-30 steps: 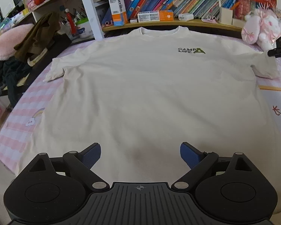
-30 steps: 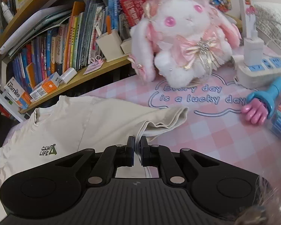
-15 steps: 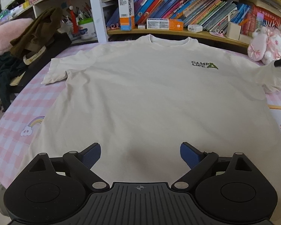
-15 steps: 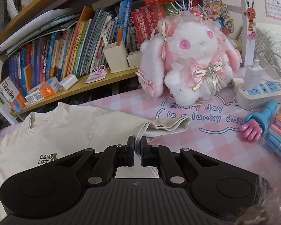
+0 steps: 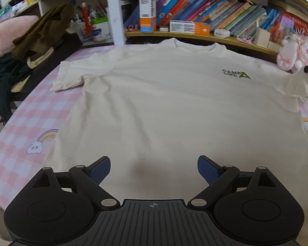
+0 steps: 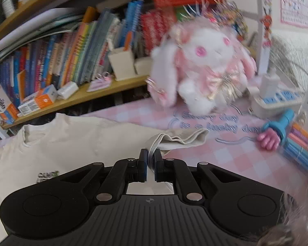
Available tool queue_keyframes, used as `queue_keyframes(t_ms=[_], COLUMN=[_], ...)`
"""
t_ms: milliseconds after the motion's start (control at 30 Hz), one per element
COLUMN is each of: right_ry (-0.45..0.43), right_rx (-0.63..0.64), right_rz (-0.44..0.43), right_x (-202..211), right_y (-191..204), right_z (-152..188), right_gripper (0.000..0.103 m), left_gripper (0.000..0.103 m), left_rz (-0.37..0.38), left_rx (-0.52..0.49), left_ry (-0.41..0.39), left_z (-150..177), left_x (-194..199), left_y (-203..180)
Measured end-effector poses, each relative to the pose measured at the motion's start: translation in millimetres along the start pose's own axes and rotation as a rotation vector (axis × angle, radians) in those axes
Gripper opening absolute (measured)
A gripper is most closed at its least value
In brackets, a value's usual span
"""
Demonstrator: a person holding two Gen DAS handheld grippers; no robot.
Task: Fold clothes
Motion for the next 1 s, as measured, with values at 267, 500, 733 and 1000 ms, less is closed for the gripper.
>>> queue_keyframes(t_ms=[267,500,733,1000], right_ry=[-0.017,0.143,0.121,0.11], right_rx=[0.252,0.237,0.238,0.358], right_rz=[-0.13,-0.386,-0.351,-0.329], right_x=[-6.7,-26.6,7.1,-0.5], right_y=[130.4,181.0,138.2,133.8], right_z=[12.6,61.3,63.6,63.8], right_gripper=[0.006,0.048,0.046,0.047], left_gripper=[0.094,0.094,0.094,0.094], left_rz=[-0.003,-0.017,0.004,0.019], left_rx=[0.012,0.027,0.025,-0.008], left_ry=[0.014,0.022,0.007,-0.009], left_z=[2.7,4.6,1.8,-1.9], left_x=[-5.7,-9.1,-9.1,-3.0], left_y=[15.8,23.8,13.8,-4.5])
Point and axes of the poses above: each gripper's, at about its wrist camera, not at the fingertips, and x roughly against the way its jaws point, y to its left, z to its underside, the point moved 7 cm from there along -x, roughly the way its jaws point, and after that the axes turned 9 degrees about -z, right-handed, at the moved point
